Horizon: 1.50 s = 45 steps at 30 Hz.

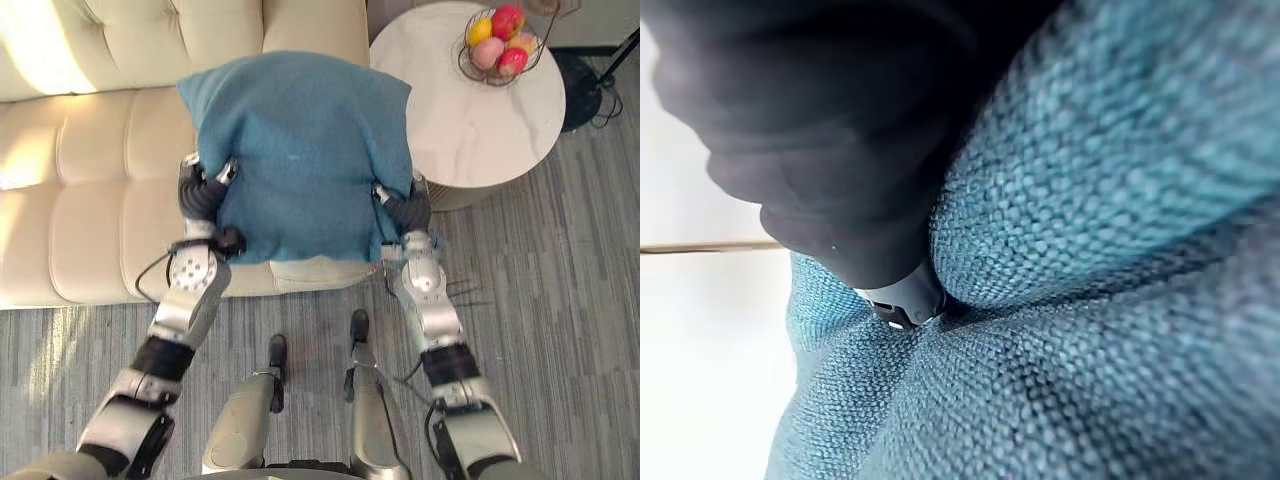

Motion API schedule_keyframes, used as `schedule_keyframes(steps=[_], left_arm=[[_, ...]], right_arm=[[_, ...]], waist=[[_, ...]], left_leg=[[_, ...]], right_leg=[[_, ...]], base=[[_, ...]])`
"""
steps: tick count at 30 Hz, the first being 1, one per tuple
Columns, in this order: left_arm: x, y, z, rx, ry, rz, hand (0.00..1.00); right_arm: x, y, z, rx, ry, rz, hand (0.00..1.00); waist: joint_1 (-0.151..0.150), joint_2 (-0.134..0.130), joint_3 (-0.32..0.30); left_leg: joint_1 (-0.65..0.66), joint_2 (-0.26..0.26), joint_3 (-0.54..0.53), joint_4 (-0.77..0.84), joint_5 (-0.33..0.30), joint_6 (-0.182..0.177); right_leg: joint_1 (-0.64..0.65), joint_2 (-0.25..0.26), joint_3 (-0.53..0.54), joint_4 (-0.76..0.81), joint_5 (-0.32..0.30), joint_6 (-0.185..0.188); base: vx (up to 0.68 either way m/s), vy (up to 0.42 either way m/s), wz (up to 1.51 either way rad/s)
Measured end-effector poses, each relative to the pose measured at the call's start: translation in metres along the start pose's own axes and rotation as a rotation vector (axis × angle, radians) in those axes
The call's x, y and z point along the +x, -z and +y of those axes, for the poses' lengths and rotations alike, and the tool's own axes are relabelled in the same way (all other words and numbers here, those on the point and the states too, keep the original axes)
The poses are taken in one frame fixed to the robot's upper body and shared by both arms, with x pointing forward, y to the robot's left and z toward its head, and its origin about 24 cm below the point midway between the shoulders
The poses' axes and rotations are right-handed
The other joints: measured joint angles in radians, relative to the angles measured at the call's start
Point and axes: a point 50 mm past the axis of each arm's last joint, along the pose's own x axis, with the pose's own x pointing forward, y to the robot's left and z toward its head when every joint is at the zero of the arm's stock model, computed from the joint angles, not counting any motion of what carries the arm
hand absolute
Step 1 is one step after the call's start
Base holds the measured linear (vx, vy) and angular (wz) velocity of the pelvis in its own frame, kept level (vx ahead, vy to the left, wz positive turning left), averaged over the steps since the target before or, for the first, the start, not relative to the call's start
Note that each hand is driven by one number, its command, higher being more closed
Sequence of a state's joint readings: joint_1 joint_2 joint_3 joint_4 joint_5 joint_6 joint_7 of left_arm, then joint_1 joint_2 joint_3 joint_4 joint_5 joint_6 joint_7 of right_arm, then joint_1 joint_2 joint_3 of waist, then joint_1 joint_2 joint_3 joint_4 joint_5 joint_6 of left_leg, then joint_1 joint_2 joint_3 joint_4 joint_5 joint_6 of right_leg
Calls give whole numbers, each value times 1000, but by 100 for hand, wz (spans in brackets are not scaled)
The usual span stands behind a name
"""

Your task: Pick up cushions and gather them together orderly.

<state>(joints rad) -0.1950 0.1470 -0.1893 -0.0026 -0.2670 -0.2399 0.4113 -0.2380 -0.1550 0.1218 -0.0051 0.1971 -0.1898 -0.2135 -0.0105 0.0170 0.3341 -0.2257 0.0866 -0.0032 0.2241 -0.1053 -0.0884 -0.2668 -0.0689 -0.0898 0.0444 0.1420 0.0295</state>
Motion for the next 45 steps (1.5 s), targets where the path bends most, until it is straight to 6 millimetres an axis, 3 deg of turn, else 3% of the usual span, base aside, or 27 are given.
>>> schedule_keyframes(steps=[2, 6, 7, 8, 9, 10, 11, 12, 14, 15, 17, 18, 19, 20, 21, 24, 25, 26, 27, 28, 30, 35, 41, 45], left_arm=[[-25, 6, 9, -18, -27, 42, 100], [-46, 10, 24, 5, -62, 58, 100], [-48, 11, 27, 11, -64, 66, 100], [-49, 12, 28, 14, -66, 70, 100], [-49, 14, 28, 18, -63, 79, 100], [-50, 19, 29, 26, -54, 104, 100], [-55, 23, 31, 31, -58, 128, 100], [-57, 24, 31, 31, -59, 135, 100], [-60, 25, 32, 31, -66, 144, 100], [-59, 24, 30, 18, -69, 137, 100], [-61, 24, 25, -16, -82, 137, 100], [-62, 25, 23, -26, -86, 146, 100], [-64, 27, 20, -32, -83, 164, 100], [-65, 29, 15, -41, -66, 175, 100], [-67, 29, 12, -46, -55, 182, 100], [-68, 30, 4, -61, -9, 189, 100], [-68, 30, 3, -66, -3, 186, 100], [-67, 30, 2, -69, 11, 185, 100], [-67, 30, 1, -71, 15, 186, 100], [-68, 31, -2, -80, 31, 192, 100], [-68, 34, -5, -73, 50, 204, 100], [-71, 37, 2, -38, 60, 220, 100], [-72, 38, 8, -24, 50, 223, 100], [-74, 38, 13, -8, 57, 239, 100]], right_arm=[[-15, 1, 4, -5, -13, 3, 100], [-28, 4, 14, 9, -53, 9, 100], [-30, 5, 15, -9, -58, 13, 100], [-31, 5, 15, -26, -62, 12, 100], [-32, 6, 14, -29, -60, 16, 100], [-37, 10, 13, -42, -54, 34, 100], [-43, 13, 12, -56, -50, 51, 100], [-45, 13, 12, -58, -49, 55, 100], [-45, 13, 14, -59, -63, 50, 100], [-43, 11, 14, -67, -68, 39, 100], [-41, 10, 10, -86, -71, 35, 100], [-41, 11, 8, -99, -73, 38, 100], [-41, 14, 3, -121, -65, 53, 100], [-39, 18, -6, -141, -39, 69, 100], [-38, 20, -9, -150, -28, 81, 100], [-37, 23, -19, -166, 7, 94, 100], [-36, 23, -19, -167, 9, 93, 100], [-36, 23, -21, -168, 15, 93, 100], [-36, 22, -22, -169, 19, 92, 100], [-36, 22, -25, -172, 34, 91, 100], [-37, 23, -27, -161, 57, 95, 100], [-42, 27, -24, -135, 61, 117, 100], [-42, 28, -21, -129, 34, 124, 100], [-49, 33, -21, -126, 35, 150, 100]], waist=[[17, -1, -35], [43, -5, -61], [44, -5, -62], [47, 0, -63], [44, 0, -63], [32, -2, -64], [26, -8, -67], [29, -12, -69], [55, -17, -95], [59, -4, -102], [63, 28, -114], [61, 54, -110], [51, 74, -106], [40, 69, -103], [37, 66, -103], [18, 65, -106], [13, 67, -107], [-7, 69, -108], [-11, 73, -111], [-16, 85, -118], [-13, 67, -122], [18, 60, -127], [26, 56, -129], [10, 35, -130]], left_leg=[[57, -1, 41, -6, -1, 1], [62, -8, 92, 22, -17, 23], [44, -15, 99, 55, -16, 29], [32, 1, 106, 57, -7, 45], [24, -1, 96, 66, -1, 53], [25, -10, 55, 86, 8, 59], [24, -25, 12, 102, 18, 55], [20, -32, -9, 111, 21, 49], [-47, -50, -63, 126, 53, 25], [-96, -50, -109, 111, 95, 9], [-146, -31, -187, 10, 202, -13], [-149, -9, -195, -37, 225, 3], [-141, 42, -137, -124, 186, 50], [-146, 70, -34, -139, 142, 67], [-148, 74, 16, -119, 138, 61], [-125, 50, 186, 64, 133, 69], [-97, 54, 215, 113, 114, 78], [-32, 57, 250, 137, 49, 66], [2, 54, 259, 105, 34, 52], [61, 52, 254, -20, 24, 37], [64, 38, 253, -70, 52, 23], [0, 25, 254, 21, 13, 67], [-57, 15, 255, 120, -54, 95], [-50, -41, 221, 169, -111, 124]], right_leg=[[26, -2, 34, 2, 1, 1], [24, -7, 82, 13, 11, 16], [7, -9, 100, 32, 35, 52], [-14, -5, 136, 82, 2, 116], [-41, -8, 157, 206, -77, 94], [-64, -9, 189, 481, -228, 77], [-35, -5, 229, 672, -316, 112], [-13, -1, 250, 731, -341, 120], [58, 16, 269, 735, -435, 84], [74, 31, 260, 647, -488, 38], [86, 62, 204, 503, -543, -8], [80, 85, 173, 491, -517, -24], [83, 98, 111, 458, -481, -48], [84, 80, 58, 428, -447, -71], [84, 68, 34, 412, -431, -77], [69, 11, -29, 323, -339, -83], [64, 2, -43, 296, -313, -82], [64, -9, -66, 251, -282, -79], [64, -7, -72, 232, -270, -75], [60, -2, -97, 200, -250, -55], [53, -13, -102, 171, -209, -31], [71, -30, -103, 90, -127, -5], [53, -52, -96, 93, -132, 20], [15, -118, -102, 281, -253, 44]], base=[[114, 90, -33], [-36, 81, -36], [-165, 84, -16], [-176, 80, -2], [-215, 34, 48], [-158, -14, 96], [-155, -54, 106], [-213, -171, 96], [-350, -257, 84], [-370, -238, 93], [-384, -259, 102], [-441, -278, 115], [-448, -233, 130], [-442, -198, 130], [-393, -137, 117], [-327, -64, 74], [-342, -3, 75], [-254, 44, 64], [-267, 88, 73], [-199, 99, 48], [-153, 123, 35], [-110, 143, 2], [-37, 124, -3], [85, 110, 29]])
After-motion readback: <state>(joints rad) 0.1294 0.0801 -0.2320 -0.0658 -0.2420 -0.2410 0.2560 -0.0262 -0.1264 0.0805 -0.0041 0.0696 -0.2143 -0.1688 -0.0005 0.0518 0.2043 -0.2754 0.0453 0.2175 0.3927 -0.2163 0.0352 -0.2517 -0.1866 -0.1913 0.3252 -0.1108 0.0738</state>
